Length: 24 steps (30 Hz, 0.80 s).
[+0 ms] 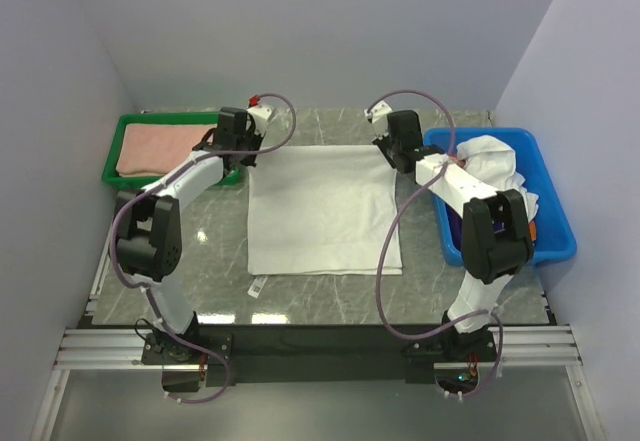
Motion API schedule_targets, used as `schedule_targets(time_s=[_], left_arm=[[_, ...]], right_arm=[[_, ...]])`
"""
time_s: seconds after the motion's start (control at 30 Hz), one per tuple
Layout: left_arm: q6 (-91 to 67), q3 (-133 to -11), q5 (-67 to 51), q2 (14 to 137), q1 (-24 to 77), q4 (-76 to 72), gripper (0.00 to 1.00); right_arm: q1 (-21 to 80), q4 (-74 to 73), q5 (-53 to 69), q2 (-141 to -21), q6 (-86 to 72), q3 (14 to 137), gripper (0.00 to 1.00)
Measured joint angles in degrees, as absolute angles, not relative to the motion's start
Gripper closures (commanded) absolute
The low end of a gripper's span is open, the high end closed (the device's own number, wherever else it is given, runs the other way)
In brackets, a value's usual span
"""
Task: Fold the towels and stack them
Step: Fold the towel
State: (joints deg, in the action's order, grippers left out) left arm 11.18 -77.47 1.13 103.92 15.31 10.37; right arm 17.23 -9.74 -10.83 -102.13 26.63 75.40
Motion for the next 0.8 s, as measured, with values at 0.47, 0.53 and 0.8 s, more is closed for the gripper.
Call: schedule_targets(time_s=[0.47, 0.53, 0.8], left_arm=[[9.6, -65.5, -2.3, 87.6, 16.0, 11.0, 0.99], [9.1, -63.6, -2.3, 85.6, 16.4, 11.2, 0.99], [4.6, -55.9, -2.6, 79.9, 18.4, 12.9, 0.99]], right_arm=[[19.3, -7.7, -10.7, -87.0, 22.0, 60.4, 1.00], [19.6, -7.5, -11.0, -85.5, 21.3, 58.7, 1.00], [20.4, -8.2, -11.5, -80.8, 16.0, 51.5, 1.00]])
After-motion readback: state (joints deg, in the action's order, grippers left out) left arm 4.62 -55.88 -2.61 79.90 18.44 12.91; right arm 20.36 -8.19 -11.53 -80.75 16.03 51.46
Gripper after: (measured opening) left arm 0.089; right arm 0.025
